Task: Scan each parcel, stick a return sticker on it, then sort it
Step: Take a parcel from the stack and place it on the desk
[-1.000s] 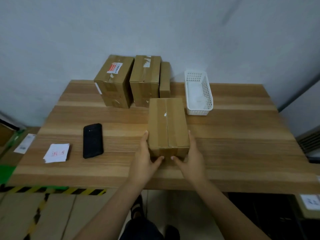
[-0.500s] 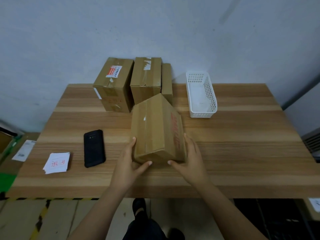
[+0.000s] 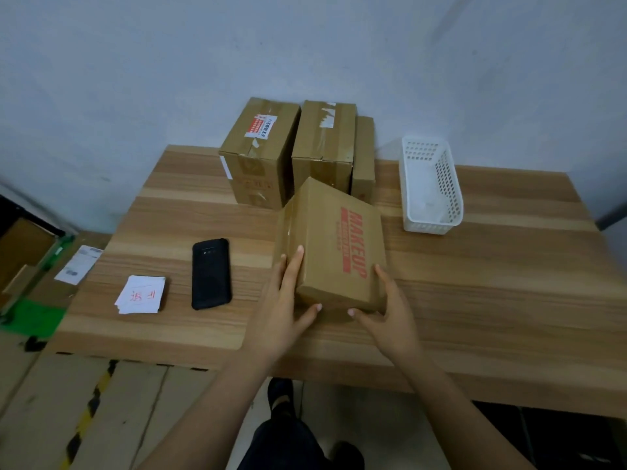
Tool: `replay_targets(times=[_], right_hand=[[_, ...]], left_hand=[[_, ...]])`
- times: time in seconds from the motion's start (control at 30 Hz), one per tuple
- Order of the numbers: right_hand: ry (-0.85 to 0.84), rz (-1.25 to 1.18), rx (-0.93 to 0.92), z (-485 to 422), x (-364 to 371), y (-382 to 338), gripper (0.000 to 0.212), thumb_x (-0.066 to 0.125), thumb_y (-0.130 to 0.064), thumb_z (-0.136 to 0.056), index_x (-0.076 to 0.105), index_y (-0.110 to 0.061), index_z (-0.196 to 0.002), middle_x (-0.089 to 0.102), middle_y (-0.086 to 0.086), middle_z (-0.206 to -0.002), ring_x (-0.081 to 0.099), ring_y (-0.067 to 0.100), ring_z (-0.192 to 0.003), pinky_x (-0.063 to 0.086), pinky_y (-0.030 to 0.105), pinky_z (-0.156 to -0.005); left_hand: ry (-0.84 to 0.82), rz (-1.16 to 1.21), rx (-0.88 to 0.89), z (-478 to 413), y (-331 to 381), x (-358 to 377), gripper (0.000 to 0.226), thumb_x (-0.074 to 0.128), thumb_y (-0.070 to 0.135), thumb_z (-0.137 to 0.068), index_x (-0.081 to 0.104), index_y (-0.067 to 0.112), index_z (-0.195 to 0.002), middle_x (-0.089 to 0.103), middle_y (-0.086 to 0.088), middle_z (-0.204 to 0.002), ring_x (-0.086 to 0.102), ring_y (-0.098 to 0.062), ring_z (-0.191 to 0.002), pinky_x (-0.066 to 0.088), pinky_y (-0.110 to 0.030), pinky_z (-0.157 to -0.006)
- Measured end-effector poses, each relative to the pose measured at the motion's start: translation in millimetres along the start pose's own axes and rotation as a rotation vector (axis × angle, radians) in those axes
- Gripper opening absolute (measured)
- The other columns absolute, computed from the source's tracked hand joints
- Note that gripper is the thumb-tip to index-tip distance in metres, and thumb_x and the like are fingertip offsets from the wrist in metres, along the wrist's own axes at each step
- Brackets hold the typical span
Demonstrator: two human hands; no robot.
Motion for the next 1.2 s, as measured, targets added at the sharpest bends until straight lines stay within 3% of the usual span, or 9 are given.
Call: replay_targets(times=[0.13,0.33,0.47,0.57,0.8,0.9,0.97,1.07,1.2], right_hand=[[0.037,0.134,-0.03,7.2,-19.5,-0.2,0.091,0.081,-0.015,-0.075,0.031,-0.03,-0.149,0.04,0.001,-0.143,0.037,0.004,-0.122,0.034,0.023,-0.1],[0.0,0.283,-0.091,16.9,-28.7,-1.4,0.084,0.077,-0.012,-0.078,0.032,-0.028,-0.147,0.037,0.0,-0.142,0.04,0.017,-0.13,0.038,0.031,-0.106],[0.008,0.156,0.0,18.8,-31.0,9.5,0.09,0.08,-0.014,-0.075,0.029,-0.023,-0.149,0.048,-0.008,-0.134,0.047,0.009,-0.122,0.044,0.03,-0.099],[-0.008,0.121,0.031,18.9,-31.1,11.9,0.069,0.081,-0.017,-0.076,0.047,-0.021,-0.136,0.058,-0.009,-0.119,0.055,0.012,-0.114,0.044,0.02,-0.087],[-0.091,0.099,-0.084,15.6,-26.7,-9.4,0.077,0.083,-0.025,-0.074,0.044,-0.023,-0.141,0.049,-0.009,-0.129,0.046,0.005,-0.119,0.036,0.001,-0.083],[-0.191,0.094,-0.132,14.1,-9.6,-18.1,0.085,0.081,-0.034,-0.075,0.035,-0.033,-0.146,0.046,-0.009,-0.139,0.041,0.002,-0.128,0.038,0.019,-0.104],[-0.19,0.039,-0.134,12.0,0.1,-22.3,0.085,0.081,-0.034,-0.075,0.035,-0.035,-0.146,0.046,-0.009,-0.14,0.042,0.004,-0.13,0.039,0.033,-0.109],[-0.153,-0.022,-0.139,9.7,8.0,-29.4,0.08,0.082,-0.026,-0.075,0.041,-0.035,-0.143,0.048,-0.011,-0.137,0.046,0.002,-0.126,0.043,0.035,-0.106],[-0.141,-0.068,-0.153,6.8,13.5,-37.2,0.074,0.081,-0.016,-0.076,0.046,-0.031,-0.14,0.05,-0.008,-0.135,0.05,0.003,-0.122,0.049,0.035,-0.101]], left_hand=[[-0.044,0.057,-0.033,2.0,0.8,10.3,0.114,0.074,0.041,-0.081,-0.023,0.057,-0.14,0.039,-0.003,-0.148,0.042,-0.017,-0.132,0.043,-0.037,-0.102],[-0.18,0.088,-0.092,14.3,-19.1,38.2,0.105,0.075,0.039,-0.08,-0.003,0.048,-0.149,0.05,0.002,-0.142,0.055,-0.018,-0.118,0.043,-0.021,-0.082],[-0.137,0.041,-0.063,12.5,-21.9,33.5,0.103,0.076,0.037,-0.08,0.002,0.043,-0.151,0.036,0.0,-0.144,0.042,-0.017,-0.126,0.039,-0.025,-0.097],[-0.171,0.092,-0.049,11.2,-25.4,26.9,0.101,0.077,0.035,-0.08,0.005,0.042,-0.15,0.035,0.002,-0.144,0.04,-0.014,-0.126,0.038,-0.026,-0.101],[-0.141,0.117,-0.132,22.4,-63.5,-5.0,0.101,0.076,0.039,-0.077,0.012,0.028,-0.154,0.032,0.005,-0.151,0.031,-0.01,-0.136,0.031,-0.023,-0.106],[-0.113,0.041,-0.159,24.1,-74.6,-15.0,0.103,0.077,0.043,-0.075,0.015,0.022,-0.154,0.02,0.001,-0.155,0.025,-0.014,-0.141,0.025,-0.024,-0.11],[-0.094,0.007,-0.158,24.7,-71.3,-17.9,0.106,0.076,0.047,-0.074,0.013,0.02,-0.155,0.008,0.003,-0.159,0.014,-0.016,-0.146,0.021,-0.03,-0.115],[-0.046,0.057,-0.077,27.1,-47.1,-20.2,0.111,0.076,0.047,-0.075,0.001,0.029,-0.155,0.0,0.008,-0.16,0.006,-0.011,-0.146,0.019,-0.034,-0.116],[0.08,0.026,0.1,29.6,-10.6,-22.5,0.104,0.072,0.047,-0.079,-0.003,0.042,-0.151,0.008,0.006,-0.16,0.012,-0.014,-0.147,0.023,-0.034,-0.114]])
Point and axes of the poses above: each hand's wrist, its own z-axis away from the middle knuckle, its own x-axis out of the palm, y = z × x, the point moved 4 cm from there along -z, towards the middle knuckle
